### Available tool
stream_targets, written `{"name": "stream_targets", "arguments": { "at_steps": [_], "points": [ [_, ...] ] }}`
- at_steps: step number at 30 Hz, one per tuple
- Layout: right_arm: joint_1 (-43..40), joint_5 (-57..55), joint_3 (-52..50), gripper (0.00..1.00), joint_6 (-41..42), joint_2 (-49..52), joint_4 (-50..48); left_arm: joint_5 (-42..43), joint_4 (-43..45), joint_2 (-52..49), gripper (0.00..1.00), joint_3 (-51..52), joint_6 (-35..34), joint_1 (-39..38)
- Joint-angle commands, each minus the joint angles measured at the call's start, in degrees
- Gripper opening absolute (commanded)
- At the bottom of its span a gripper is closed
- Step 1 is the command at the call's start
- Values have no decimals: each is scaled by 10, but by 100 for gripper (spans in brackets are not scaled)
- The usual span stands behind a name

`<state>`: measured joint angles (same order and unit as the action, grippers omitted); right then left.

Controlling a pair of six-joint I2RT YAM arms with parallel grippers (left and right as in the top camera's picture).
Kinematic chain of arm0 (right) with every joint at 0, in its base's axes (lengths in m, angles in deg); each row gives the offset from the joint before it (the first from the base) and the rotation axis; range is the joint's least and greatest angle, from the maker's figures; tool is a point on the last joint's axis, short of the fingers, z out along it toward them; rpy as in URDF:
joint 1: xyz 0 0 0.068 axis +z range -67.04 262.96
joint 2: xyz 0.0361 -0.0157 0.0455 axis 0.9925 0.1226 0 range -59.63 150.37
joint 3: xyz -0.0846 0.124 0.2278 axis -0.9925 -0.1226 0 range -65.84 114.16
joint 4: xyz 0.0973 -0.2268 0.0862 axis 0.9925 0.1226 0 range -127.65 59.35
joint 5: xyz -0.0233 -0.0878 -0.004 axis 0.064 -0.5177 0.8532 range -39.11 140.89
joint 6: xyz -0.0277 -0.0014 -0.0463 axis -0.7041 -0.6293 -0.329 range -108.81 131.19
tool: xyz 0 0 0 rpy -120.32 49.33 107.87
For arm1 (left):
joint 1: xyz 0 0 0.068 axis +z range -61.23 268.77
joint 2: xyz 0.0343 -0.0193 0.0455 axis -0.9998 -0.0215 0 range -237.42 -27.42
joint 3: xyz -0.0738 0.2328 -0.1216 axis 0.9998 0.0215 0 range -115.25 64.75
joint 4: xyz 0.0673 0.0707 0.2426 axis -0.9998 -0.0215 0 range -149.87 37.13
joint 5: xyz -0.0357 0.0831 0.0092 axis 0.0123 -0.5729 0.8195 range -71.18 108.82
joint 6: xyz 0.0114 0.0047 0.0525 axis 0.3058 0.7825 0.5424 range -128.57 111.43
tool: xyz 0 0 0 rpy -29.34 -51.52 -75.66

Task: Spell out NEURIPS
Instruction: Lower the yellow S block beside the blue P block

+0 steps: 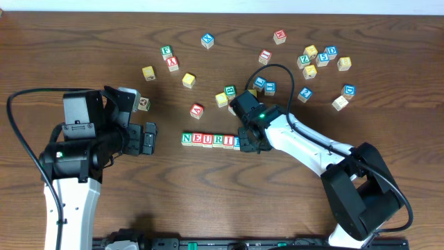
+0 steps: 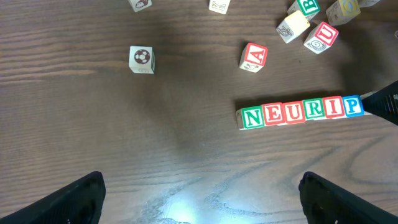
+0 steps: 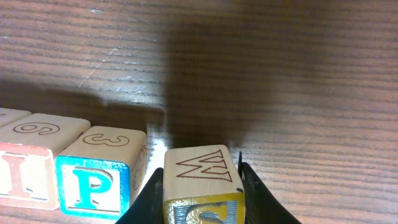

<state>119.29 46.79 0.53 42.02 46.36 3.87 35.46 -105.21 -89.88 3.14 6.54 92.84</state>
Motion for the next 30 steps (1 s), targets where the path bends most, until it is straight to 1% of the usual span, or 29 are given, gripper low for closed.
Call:
{"name": "stream_targets", "arguments": {
  "at_steps": [1, 9, 12, 14, 17, 23, 27, 30],
  "points": [
    [5, -9, 7, 1, 14, -14, 3, 7, -1, 3, 98, -12, 7, 3],
    [5, -20, 7, 3, 19, -14, 3, 7, -1, 3, 98, -12, 7, 2],
    [5, -20, 7, 17, 19, -14, 3, 7, -1, 3, 98, -12, 7, 3],
    [5, -20, 7, 20, 19, -14, 3, 7, -1, 3, 98, -12, 7, 2],
    [5, -20, 7, 35, 19, -14, 3, 7, -1, 3, 98, -12, 7, 2],
    [5, -20, 7, 35, 19, -14, 3, 7, -1, 3, 98, -12, 7, 2],
    [5, -20, 7, 33, 19, -14, 3, 7, -1, 3, 98, -12, 7, 2],
    [5, -21, 7, 33, 19, -14, 2, 7, -1, 3, 98, -12, 7, 2]
  ]
}}
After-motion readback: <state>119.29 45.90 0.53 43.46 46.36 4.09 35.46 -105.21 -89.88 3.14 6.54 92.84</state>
